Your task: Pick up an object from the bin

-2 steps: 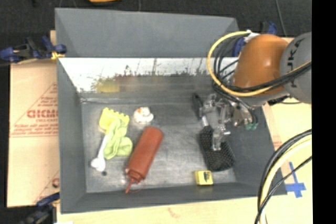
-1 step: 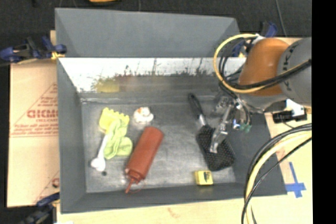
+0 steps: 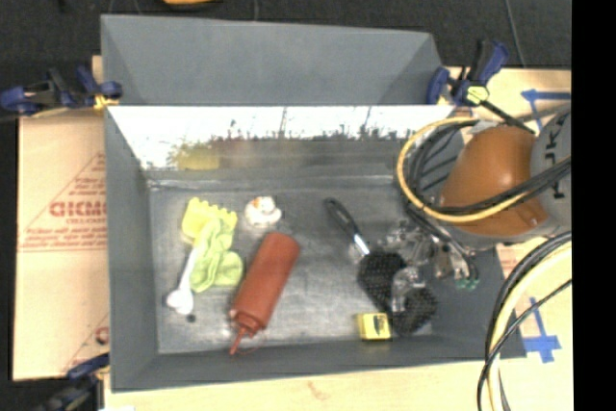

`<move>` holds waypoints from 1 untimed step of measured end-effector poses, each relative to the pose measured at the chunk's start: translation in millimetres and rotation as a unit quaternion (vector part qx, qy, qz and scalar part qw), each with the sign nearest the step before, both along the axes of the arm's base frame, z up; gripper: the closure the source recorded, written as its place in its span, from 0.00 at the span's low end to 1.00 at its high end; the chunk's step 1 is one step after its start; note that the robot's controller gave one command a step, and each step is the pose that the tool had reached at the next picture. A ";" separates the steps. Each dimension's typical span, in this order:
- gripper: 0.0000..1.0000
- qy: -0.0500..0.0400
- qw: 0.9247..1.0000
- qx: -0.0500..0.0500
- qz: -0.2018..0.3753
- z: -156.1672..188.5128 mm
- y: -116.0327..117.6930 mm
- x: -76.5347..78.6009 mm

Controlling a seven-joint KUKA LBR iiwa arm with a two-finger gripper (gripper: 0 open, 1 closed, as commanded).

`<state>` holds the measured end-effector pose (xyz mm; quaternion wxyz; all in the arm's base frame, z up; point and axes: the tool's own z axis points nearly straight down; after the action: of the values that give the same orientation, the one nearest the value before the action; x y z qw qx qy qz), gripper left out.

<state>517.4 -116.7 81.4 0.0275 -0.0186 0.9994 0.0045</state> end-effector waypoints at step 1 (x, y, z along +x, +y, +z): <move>1.00 0.000 1.000 0.000 0.000 0.0 0.0 0.0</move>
Offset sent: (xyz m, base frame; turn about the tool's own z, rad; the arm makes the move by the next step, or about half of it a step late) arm 0.0001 0.0000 0.0667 -0.0002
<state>517.4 -116.7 81.4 0.0275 -0.0187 0.9994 0.0045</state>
